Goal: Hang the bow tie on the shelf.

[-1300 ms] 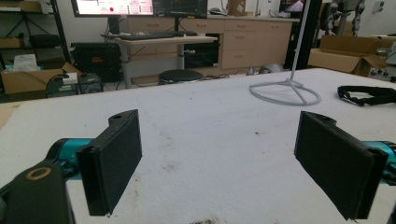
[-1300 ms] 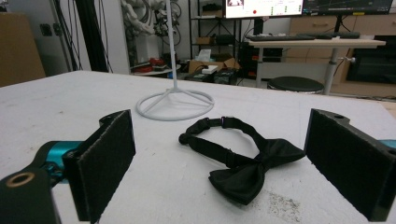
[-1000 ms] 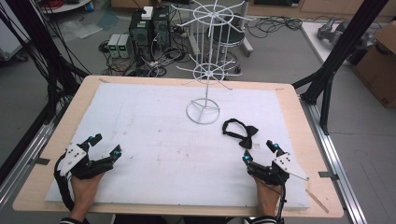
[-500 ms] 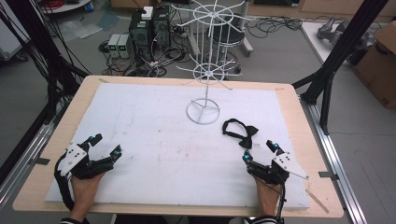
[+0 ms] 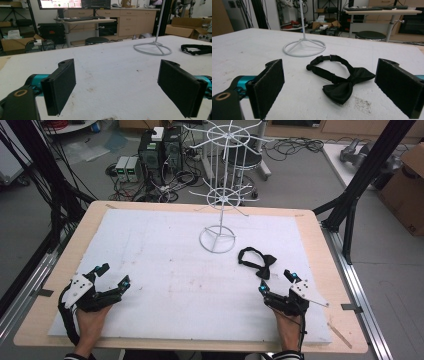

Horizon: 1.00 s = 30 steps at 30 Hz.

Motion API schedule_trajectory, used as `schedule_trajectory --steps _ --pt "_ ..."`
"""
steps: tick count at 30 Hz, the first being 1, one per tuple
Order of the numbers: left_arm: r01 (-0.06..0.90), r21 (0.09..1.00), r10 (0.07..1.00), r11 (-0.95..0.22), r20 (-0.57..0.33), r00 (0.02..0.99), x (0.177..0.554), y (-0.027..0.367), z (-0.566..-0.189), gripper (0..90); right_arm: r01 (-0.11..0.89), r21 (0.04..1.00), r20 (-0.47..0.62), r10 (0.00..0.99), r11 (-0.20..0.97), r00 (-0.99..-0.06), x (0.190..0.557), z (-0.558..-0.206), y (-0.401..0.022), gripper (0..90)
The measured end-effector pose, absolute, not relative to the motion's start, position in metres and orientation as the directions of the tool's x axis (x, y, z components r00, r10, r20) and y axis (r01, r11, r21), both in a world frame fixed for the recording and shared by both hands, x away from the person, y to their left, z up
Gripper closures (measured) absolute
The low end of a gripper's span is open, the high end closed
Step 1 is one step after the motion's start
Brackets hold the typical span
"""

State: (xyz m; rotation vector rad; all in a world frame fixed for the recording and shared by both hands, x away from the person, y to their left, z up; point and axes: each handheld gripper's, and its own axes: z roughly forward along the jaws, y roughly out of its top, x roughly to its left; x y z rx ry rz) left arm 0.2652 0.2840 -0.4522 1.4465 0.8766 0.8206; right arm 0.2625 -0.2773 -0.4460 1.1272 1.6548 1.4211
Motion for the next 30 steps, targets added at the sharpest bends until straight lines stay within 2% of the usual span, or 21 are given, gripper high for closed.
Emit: schedule_trajectory --steps 14,21,30 --pt "0.052 0.998 0.884 -0.02 -0.006 0.468 0.265 0.284 -0.452 15.4 0.281 0.955 0.019 0.925 0.095 -0.378 0.282 -0.409 -0.279 7.9" --pt "0.052 0.999 0.885 -0.015 -0.011 0.466 0.266 0.284 -0.452 15.4 0.364 0.919 0.017 0.906 0.153 -0.423 0.297 -0.4 -0.274 7.9" --pt "0.054 0.998 0.885 -0.012 -0.015 0.466 0.266 0.285 -0.452 15.5 0.479 0.867 0.049 0.934 0.135 -0.353 0.317 -0.393 -0.277 8.7"
